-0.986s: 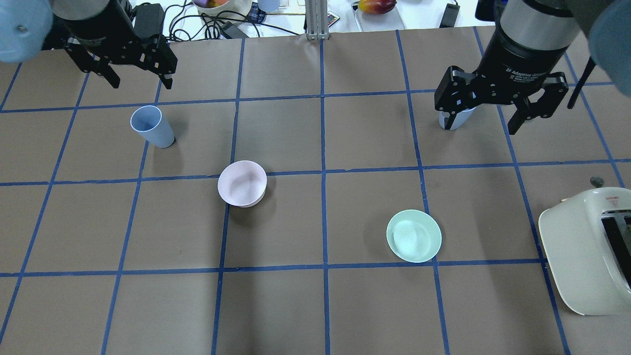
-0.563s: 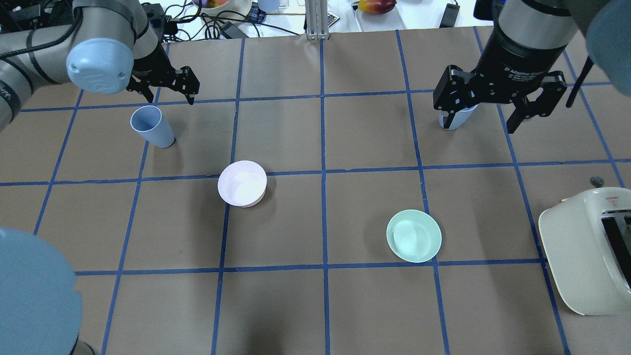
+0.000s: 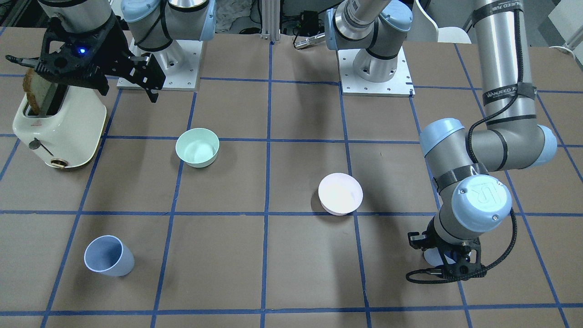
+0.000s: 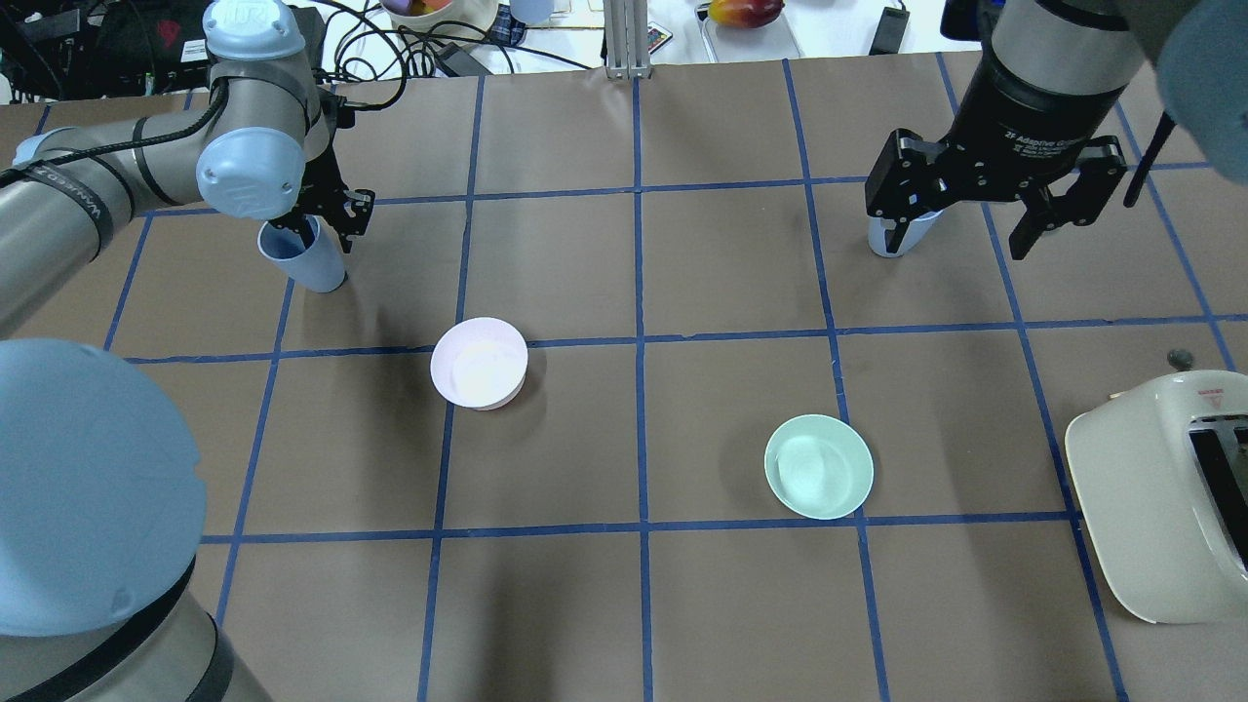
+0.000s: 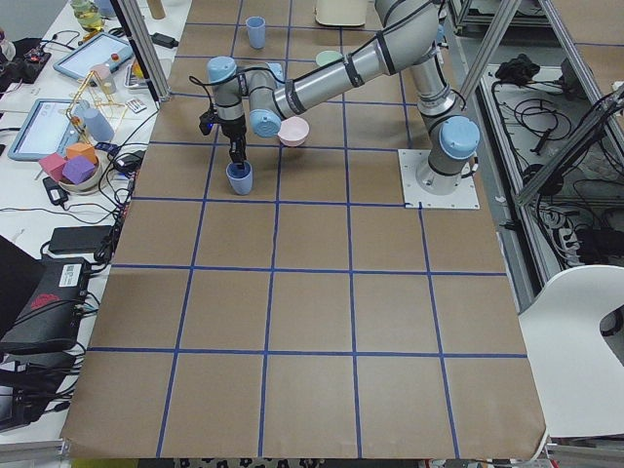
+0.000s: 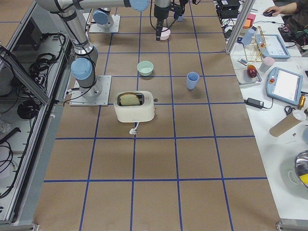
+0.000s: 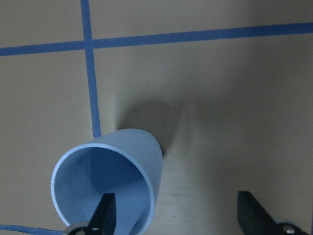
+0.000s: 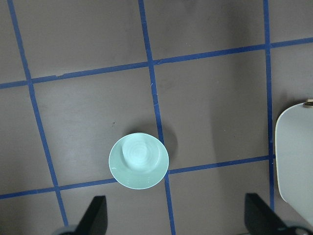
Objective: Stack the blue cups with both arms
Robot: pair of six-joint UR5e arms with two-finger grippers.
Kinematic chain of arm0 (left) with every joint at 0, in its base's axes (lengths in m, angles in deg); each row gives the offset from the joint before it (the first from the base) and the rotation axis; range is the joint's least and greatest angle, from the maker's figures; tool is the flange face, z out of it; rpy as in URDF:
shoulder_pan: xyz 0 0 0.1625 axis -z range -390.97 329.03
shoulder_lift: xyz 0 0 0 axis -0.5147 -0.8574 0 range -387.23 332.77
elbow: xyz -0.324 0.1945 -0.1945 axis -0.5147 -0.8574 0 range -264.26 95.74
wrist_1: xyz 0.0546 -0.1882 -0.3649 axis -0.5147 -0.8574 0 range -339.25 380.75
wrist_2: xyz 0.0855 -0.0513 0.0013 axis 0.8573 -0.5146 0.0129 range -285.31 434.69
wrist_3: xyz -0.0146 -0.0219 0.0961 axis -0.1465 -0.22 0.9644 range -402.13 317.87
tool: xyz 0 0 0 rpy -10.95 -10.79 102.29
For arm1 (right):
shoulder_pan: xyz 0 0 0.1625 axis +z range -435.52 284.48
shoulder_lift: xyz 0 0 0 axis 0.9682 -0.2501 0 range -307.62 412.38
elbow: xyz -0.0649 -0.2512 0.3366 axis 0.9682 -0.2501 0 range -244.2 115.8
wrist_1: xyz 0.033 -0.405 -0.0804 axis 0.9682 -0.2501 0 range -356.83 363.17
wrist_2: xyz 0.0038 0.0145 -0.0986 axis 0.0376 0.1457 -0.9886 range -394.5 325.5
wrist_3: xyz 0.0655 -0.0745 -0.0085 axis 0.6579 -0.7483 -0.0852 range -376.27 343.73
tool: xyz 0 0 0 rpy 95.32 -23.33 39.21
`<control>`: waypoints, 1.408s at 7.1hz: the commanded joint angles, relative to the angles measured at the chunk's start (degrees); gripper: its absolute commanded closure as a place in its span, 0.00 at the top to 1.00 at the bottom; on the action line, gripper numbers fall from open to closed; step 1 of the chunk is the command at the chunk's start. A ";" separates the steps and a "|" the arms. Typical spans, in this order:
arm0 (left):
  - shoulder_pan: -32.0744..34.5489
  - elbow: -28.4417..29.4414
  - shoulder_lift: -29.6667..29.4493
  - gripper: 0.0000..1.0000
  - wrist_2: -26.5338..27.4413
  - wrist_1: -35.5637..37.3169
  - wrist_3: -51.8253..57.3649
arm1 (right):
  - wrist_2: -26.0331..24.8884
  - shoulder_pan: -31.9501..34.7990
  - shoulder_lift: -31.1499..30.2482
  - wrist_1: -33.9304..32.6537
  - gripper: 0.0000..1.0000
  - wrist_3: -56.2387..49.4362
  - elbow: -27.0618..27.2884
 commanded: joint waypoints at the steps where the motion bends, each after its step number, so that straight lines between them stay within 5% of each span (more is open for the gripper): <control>1: 0.08 0.26 0.23 0.00 -0.86 0.17 -0.29 | -0.40 -1.14 1.89 -0.21 1.00 0.18 0.07; 3: 4.62 1.40 3.91 0.00 -9.44 -0.09 -7.37 | -0.13 -7.70 5.65 -2.74 1.00 -4.35 -2.29; 5: 17.16 2.63 2.97 0.00 -10.36 0.08 -24.70 | -1.09 -11.00 11.97 -3.19 1.00 -7.29 -10.09; 7: 27.29 3.16 1.83 0.00 -11.05 0.26 -30.51 | -1.36 -10.91 20.76 -10.09 1.00 -7.29 -12.06; 10: 31.63 3.16 -0.81 0.00 -14.12 0.35 -31.85 | -1.27 -10.73 27.63 -18.91 1.00 -13.50 -11.71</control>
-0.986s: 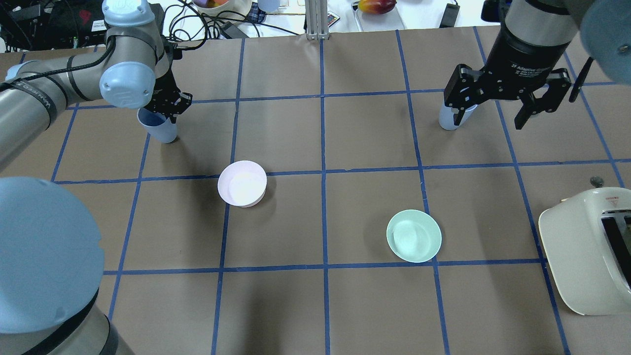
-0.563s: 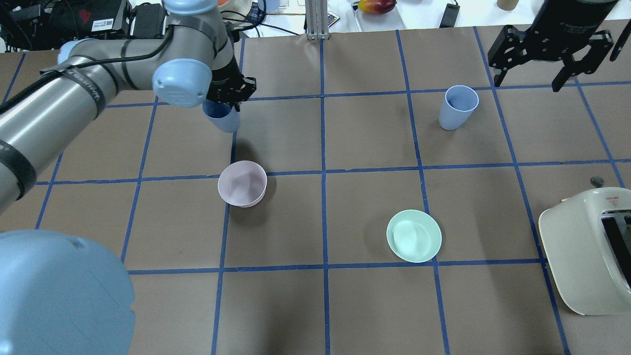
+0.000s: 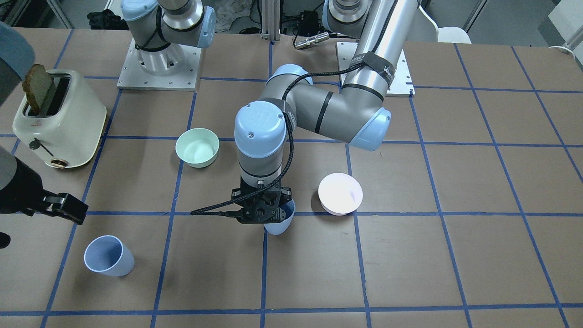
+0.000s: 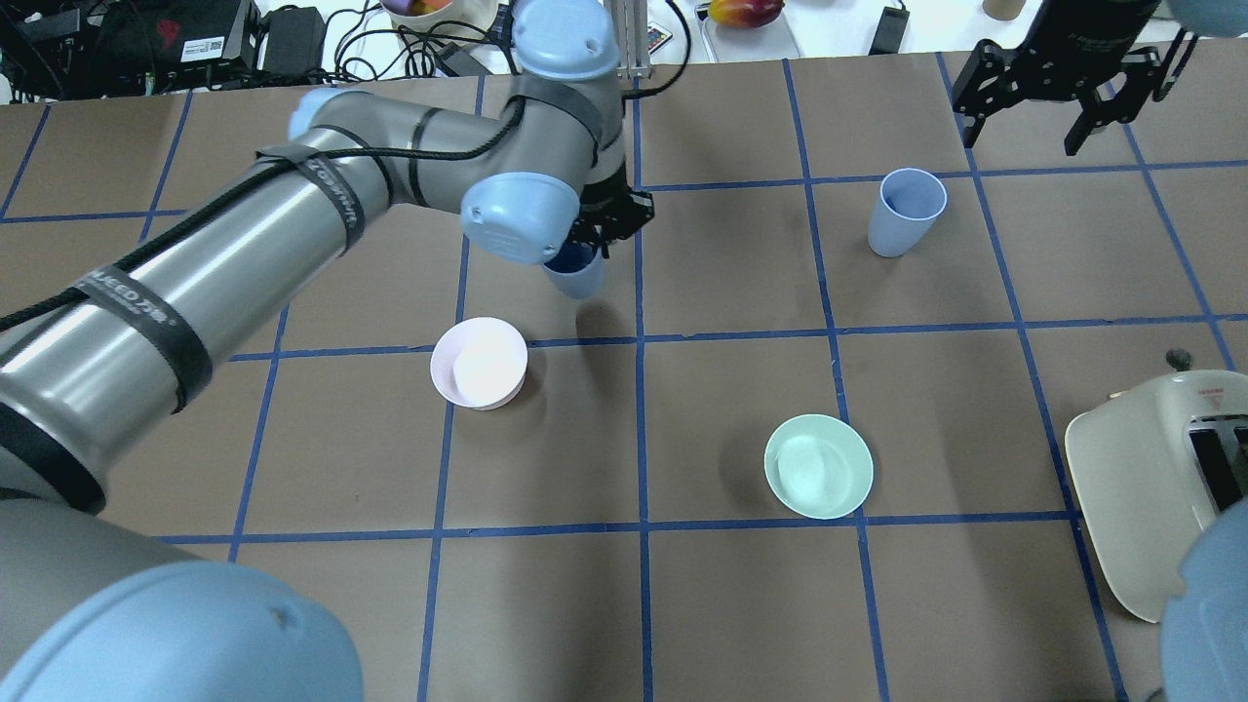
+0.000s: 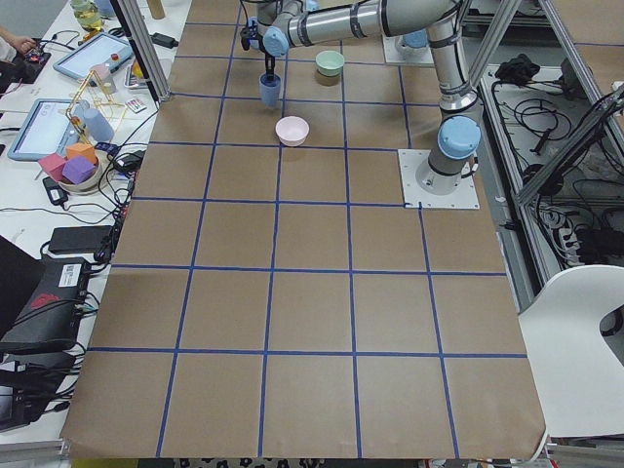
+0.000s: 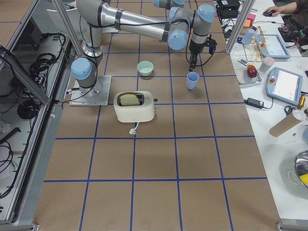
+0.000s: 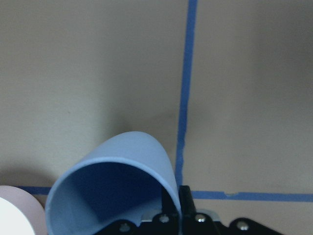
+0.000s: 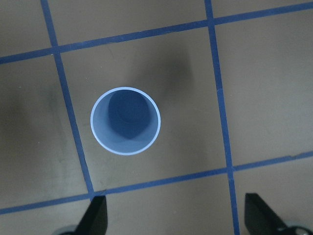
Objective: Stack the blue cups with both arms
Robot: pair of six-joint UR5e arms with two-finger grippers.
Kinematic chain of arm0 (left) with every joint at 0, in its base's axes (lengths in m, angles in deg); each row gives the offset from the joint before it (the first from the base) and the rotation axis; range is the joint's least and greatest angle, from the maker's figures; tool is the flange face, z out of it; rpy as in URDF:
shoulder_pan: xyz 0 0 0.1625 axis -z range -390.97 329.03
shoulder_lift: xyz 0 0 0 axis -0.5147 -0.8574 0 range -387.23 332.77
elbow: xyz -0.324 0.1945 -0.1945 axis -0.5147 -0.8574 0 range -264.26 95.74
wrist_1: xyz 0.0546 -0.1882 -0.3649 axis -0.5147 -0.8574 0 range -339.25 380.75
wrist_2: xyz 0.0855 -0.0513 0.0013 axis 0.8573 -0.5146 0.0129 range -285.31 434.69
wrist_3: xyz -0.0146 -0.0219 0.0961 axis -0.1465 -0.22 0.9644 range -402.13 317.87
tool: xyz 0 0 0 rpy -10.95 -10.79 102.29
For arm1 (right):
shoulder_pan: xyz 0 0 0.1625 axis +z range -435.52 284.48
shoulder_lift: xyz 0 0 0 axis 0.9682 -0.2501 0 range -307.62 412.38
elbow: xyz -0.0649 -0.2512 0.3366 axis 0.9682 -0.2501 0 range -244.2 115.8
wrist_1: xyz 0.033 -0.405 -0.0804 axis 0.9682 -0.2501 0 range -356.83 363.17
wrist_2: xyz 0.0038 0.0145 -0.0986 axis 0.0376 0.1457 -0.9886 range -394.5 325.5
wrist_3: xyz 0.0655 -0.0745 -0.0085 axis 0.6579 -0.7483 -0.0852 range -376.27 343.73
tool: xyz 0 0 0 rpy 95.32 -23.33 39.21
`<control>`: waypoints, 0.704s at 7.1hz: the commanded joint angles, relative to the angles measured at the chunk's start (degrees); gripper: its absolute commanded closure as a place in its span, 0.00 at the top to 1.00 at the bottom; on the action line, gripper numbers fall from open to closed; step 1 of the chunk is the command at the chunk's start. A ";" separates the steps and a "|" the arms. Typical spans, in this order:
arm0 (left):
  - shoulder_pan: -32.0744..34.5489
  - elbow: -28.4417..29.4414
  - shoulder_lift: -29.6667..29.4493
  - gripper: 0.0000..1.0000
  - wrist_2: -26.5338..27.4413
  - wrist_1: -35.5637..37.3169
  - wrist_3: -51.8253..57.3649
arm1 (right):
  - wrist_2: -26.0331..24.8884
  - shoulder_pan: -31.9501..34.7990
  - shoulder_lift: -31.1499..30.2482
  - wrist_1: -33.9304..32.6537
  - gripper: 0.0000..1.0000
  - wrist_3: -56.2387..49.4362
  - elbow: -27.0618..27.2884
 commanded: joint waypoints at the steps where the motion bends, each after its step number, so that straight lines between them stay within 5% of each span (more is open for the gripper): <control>1: 0.96 -0.25 -0.68 0.00 -0.93 0.07 0.32 | 0.29 -0.02 5.21 -2.95 1.00 -3.23 0.22; 2: 0.87 -0.16 -0.86 0.99 -0.84 -0.02 0.40 | 0.47 0.07 7.85 -3.21 1.00 -3.14 0.13; 5: -3.77 1.59 7.80 1.00 -1.28 -5.60 12.45 | -0.15 -0.02 11.29 -4.09 1.00 -2.97 0.74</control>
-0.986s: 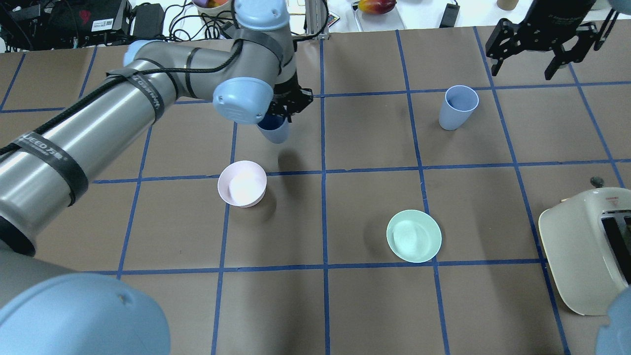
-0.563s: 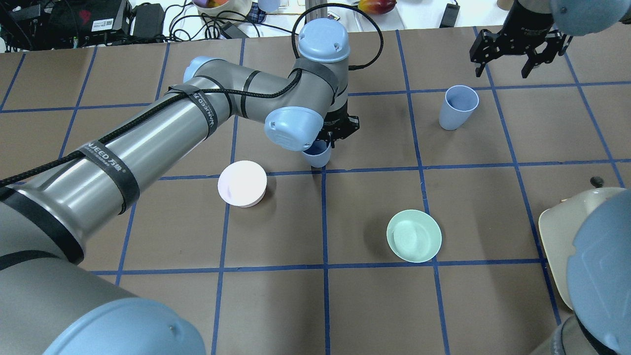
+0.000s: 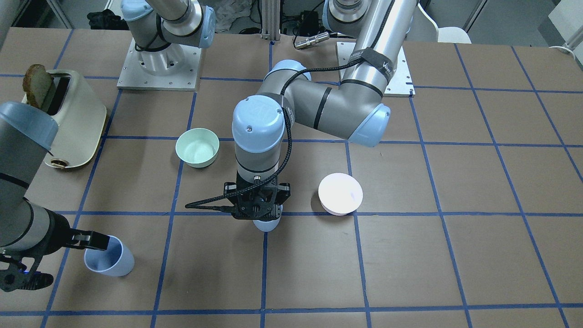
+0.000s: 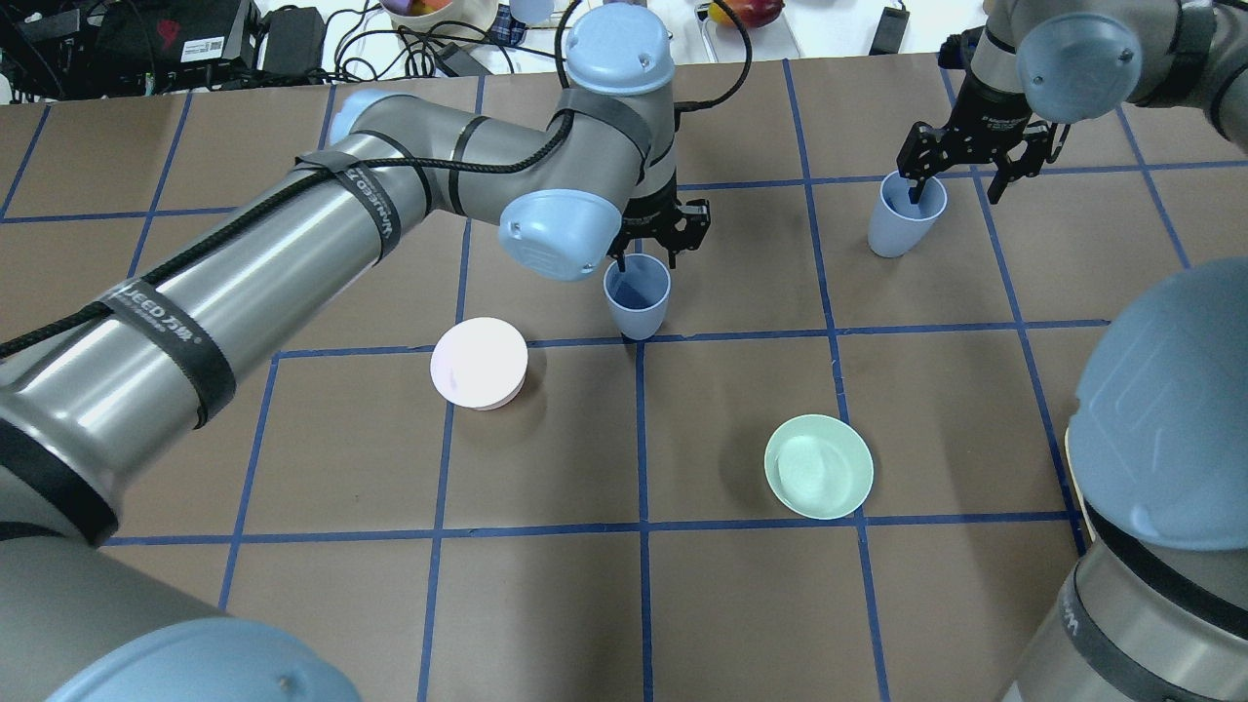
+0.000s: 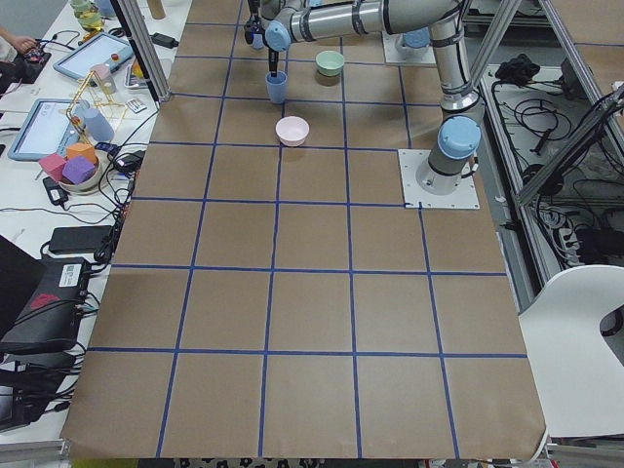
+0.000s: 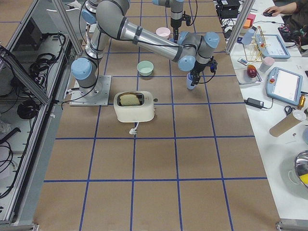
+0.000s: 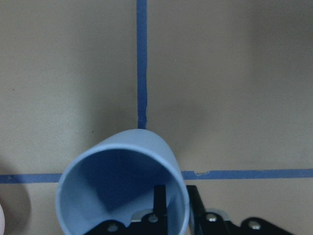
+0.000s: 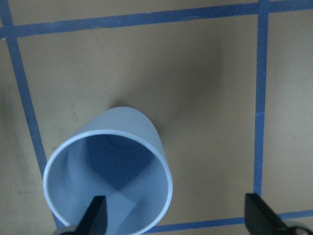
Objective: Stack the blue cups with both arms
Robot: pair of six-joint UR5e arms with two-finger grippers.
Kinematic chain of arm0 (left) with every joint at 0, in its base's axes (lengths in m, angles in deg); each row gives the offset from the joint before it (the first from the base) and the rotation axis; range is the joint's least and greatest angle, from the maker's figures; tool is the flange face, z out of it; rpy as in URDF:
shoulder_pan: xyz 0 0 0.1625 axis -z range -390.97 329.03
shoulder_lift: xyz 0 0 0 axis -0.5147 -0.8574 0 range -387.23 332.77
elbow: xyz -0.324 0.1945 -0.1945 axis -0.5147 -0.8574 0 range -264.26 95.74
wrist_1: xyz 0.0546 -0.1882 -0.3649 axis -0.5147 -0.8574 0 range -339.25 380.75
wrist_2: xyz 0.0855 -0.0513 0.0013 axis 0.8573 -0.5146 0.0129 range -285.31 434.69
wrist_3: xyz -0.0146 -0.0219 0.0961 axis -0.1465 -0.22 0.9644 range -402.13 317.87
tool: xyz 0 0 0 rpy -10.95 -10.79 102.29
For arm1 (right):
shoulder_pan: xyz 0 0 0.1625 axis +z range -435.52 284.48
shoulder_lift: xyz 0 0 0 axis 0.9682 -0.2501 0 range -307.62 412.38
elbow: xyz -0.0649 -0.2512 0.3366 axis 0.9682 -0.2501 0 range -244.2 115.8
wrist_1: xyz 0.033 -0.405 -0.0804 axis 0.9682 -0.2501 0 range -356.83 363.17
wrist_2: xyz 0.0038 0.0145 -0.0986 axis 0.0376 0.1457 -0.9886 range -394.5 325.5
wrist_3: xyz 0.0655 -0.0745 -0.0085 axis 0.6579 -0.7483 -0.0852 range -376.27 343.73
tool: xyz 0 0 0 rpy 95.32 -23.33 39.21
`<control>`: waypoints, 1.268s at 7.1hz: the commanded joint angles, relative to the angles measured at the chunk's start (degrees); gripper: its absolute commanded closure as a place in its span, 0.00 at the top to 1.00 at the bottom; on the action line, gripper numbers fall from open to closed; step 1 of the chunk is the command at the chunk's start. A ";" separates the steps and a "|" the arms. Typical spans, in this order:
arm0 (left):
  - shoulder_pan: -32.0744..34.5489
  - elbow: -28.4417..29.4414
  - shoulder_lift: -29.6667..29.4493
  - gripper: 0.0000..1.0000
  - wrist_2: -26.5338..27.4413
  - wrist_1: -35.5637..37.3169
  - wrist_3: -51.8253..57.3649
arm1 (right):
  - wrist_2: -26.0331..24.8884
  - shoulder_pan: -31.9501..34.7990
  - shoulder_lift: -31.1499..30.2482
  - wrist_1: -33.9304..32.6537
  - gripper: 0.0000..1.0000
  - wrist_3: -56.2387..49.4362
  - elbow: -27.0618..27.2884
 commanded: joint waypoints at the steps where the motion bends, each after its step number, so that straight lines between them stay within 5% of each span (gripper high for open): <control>1: -4.62 0.45 8.31 1.00 0.11 -9.77 9.72 | 0.52 -0.02 1.58 -0.18 1.00 1.14 1.72; 2: -7.95 0.10 12.79 1.00 -0.06 -16.09 11.66 | 0.79 -0.02 2.10 -2.01 0.68 1.32 2.95; 3: -8.94 -0.43 17.18 1.00 0.20 -22.68 11.76 | 0.36 -0.02 2.11 -3.33 0.05 1.15 3.05; 6: -11.31 -8.92 28.98 1.00 2.65 -28.73 12.64 | -0.26 -0.02 1.67 -2.82 0.00 1.15 0.78; 9: -17.29 -10.37 29.28 1.00 3.10 -24.95 18.80 | 1.14 1.73 -3.49 4.44 0.00 1.32 -2.04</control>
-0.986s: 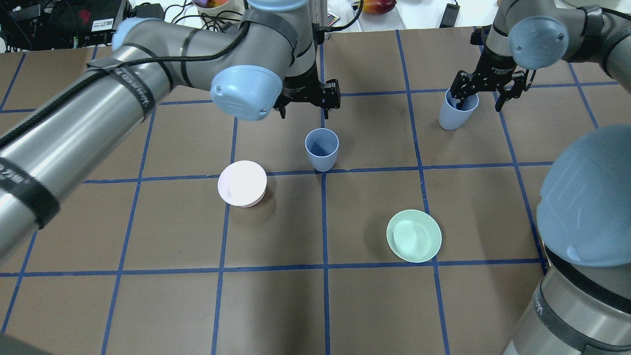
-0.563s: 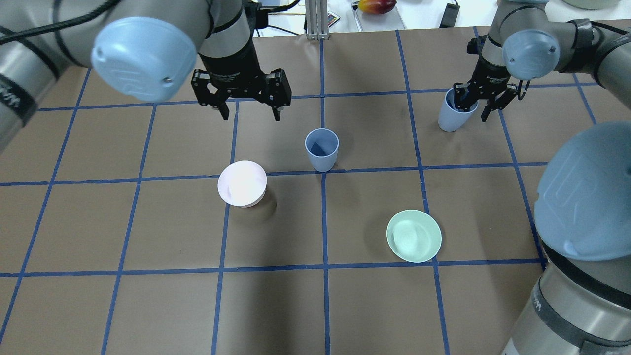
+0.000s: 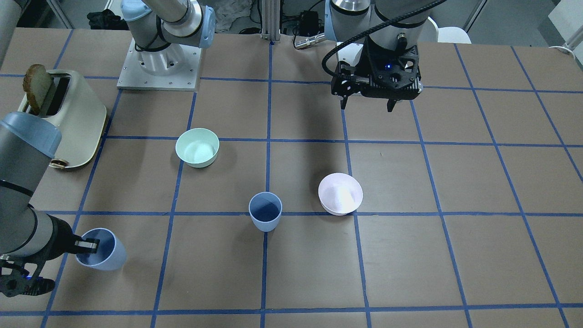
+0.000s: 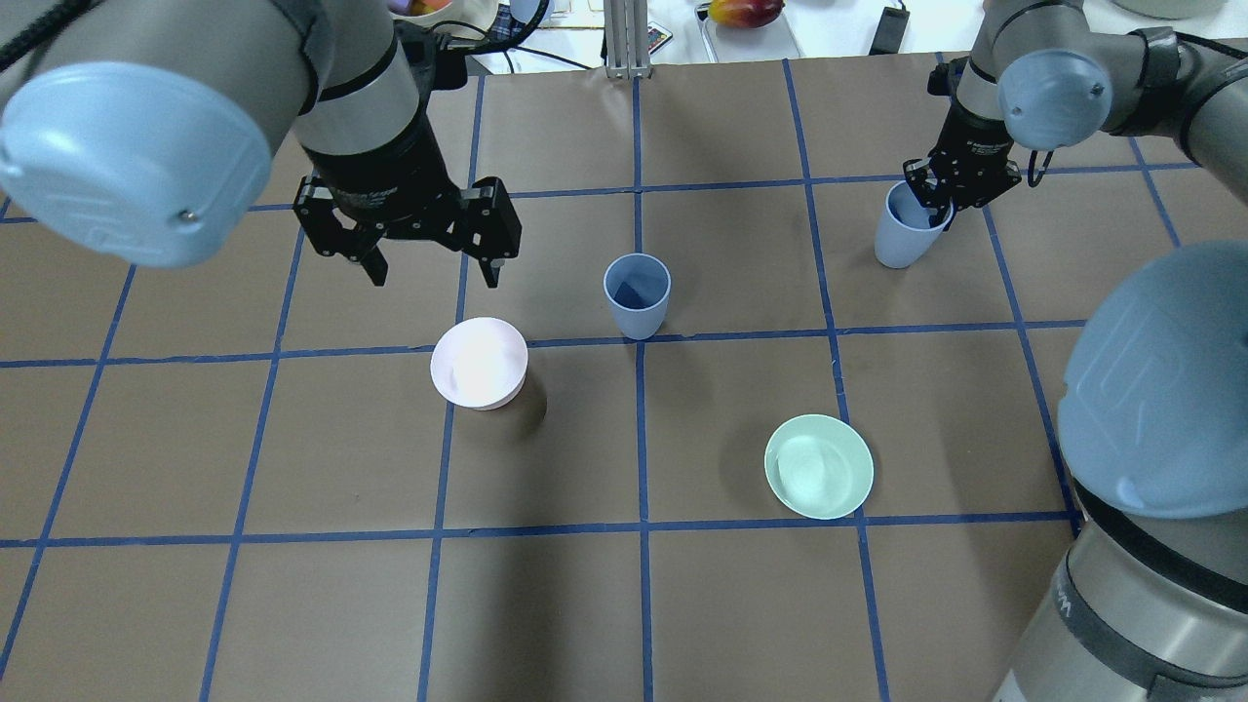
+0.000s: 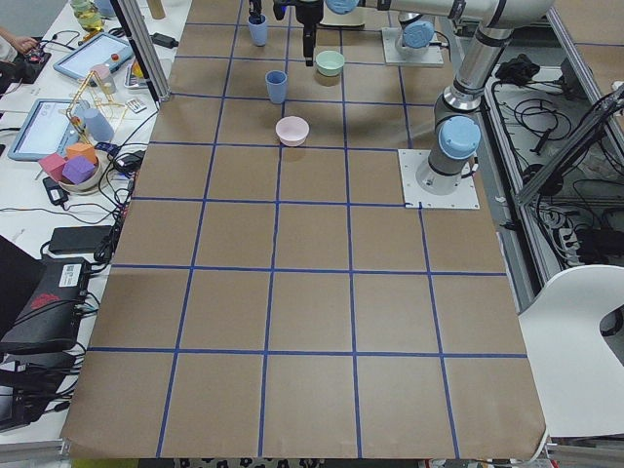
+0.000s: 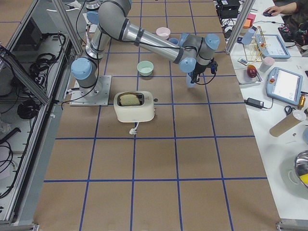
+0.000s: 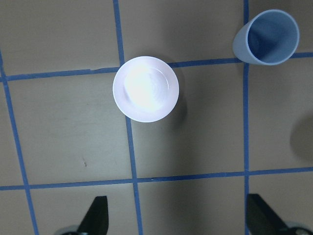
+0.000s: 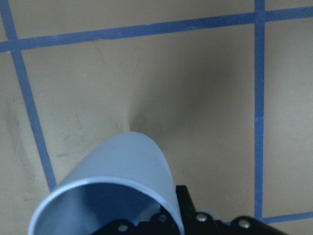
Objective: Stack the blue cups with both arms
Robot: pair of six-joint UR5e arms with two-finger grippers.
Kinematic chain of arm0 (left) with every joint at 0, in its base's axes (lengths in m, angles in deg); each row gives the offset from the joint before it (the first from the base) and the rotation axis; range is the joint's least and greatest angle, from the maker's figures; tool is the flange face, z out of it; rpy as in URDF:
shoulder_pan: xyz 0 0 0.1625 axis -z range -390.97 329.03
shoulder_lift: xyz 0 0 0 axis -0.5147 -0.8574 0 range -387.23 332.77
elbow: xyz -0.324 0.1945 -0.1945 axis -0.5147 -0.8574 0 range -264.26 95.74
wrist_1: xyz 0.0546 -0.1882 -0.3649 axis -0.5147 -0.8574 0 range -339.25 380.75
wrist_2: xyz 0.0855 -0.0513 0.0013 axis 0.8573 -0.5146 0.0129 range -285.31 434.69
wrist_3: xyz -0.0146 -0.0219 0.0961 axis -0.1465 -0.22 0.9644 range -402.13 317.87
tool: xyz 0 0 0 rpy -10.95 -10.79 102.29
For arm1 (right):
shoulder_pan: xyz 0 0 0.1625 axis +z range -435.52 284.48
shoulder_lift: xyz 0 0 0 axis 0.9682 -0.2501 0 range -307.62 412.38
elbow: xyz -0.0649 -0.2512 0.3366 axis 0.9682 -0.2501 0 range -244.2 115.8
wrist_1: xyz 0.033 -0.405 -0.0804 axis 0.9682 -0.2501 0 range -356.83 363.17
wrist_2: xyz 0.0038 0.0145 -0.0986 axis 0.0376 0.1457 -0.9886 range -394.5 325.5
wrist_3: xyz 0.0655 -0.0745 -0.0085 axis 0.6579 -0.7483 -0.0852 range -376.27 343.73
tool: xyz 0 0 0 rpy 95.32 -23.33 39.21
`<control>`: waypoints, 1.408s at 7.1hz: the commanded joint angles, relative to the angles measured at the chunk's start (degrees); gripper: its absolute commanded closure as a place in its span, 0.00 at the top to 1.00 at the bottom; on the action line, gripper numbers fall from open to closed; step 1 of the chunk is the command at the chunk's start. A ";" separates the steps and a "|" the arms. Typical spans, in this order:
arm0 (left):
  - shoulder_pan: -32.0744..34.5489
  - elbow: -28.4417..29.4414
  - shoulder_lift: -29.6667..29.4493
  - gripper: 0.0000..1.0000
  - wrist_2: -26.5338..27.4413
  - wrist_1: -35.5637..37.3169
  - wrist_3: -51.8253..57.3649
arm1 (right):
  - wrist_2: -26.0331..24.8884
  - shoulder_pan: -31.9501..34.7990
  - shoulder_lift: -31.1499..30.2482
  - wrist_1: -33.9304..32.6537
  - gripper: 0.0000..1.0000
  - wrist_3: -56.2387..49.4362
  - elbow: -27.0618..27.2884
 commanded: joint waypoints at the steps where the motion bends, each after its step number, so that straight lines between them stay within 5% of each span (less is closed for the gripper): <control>1: -1.52 0.44 -0.32 1.00 0.09 0.64 0.93 | 3.45 4.27 -5.80 6.43 0.00 5.49 -1.00; 6: -1.43 0.44 -0.06 1.00 0.17 0.64 0.67 | 9.53 25.01 -9.26 6.46 0.00 40.81 -1.09; 10: -1.52 0.44 0.12 1.00 0.09 0.64 0.58 | 9.36 27.41 -7.60 6.28 0.00 44.22 -0.82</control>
